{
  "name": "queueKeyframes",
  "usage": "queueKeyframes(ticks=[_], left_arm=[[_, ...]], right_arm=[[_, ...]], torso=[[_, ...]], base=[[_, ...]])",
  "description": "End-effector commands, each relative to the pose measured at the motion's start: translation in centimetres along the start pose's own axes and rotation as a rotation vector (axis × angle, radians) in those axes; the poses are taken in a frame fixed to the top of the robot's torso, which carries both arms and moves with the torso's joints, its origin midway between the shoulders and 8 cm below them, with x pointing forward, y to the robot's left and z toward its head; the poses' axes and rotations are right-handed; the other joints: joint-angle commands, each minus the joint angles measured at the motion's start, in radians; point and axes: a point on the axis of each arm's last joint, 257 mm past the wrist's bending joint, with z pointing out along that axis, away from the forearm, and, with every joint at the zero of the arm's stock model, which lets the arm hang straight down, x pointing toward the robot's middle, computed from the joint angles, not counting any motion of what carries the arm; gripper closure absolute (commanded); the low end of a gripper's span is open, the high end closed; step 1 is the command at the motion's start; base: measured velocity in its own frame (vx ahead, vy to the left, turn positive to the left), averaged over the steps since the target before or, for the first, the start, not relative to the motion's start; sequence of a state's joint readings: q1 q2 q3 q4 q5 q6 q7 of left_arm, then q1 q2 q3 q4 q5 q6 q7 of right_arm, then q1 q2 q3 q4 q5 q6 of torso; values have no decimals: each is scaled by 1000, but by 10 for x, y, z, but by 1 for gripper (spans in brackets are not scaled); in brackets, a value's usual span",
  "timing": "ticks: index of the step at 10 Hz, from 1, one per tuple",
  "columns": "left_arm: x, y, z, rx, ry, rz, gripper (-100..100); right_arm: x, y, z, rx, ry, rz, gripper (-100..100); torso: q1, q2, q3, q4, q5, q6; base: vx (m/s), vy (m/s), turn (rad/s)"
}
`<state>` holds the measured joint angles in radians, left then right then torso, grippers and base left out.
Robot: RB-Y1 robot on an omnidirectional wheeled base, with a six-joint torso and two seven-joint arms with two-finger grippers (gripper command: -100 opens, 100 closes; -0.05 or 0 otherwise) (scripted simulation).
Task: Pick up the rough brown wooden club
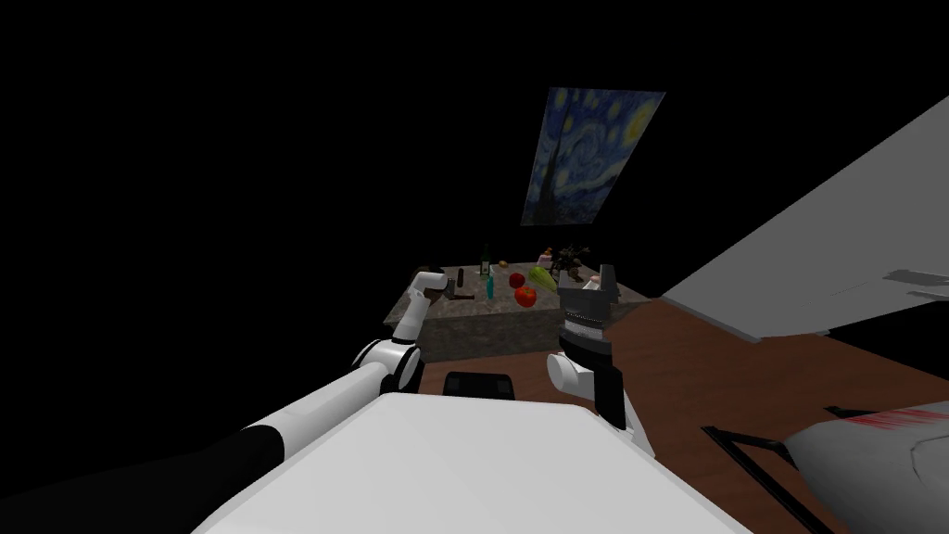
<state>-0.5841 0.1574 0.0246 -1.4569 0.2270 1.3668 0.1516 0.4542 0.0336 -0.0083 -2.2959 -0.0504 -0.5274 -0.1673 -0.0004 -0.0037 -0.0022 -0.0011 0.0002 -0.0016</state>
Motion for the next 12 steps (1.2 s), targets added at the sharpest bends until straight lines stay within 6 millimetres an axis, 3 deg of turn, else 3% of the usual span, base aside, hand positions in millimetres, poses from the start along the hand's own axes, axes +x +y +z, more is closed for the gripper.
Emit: queueKeyframes(ticks=[1, 12], left_arm=[[-5, 14, 2, -62, -11, -32, -100], [-24, 93, 1, -414, -93, -180, -100]], right_arm=[[0, 0, 0, 0, 0, 0, 0], [0, 0, 0, 0, 0, 0, 0]], torso=[[0, 0, 0, 0, 0, 0], [-1, 0, 0, 0, 0, 0]], base=[[46, 0, -125], [45, 2, -98]])
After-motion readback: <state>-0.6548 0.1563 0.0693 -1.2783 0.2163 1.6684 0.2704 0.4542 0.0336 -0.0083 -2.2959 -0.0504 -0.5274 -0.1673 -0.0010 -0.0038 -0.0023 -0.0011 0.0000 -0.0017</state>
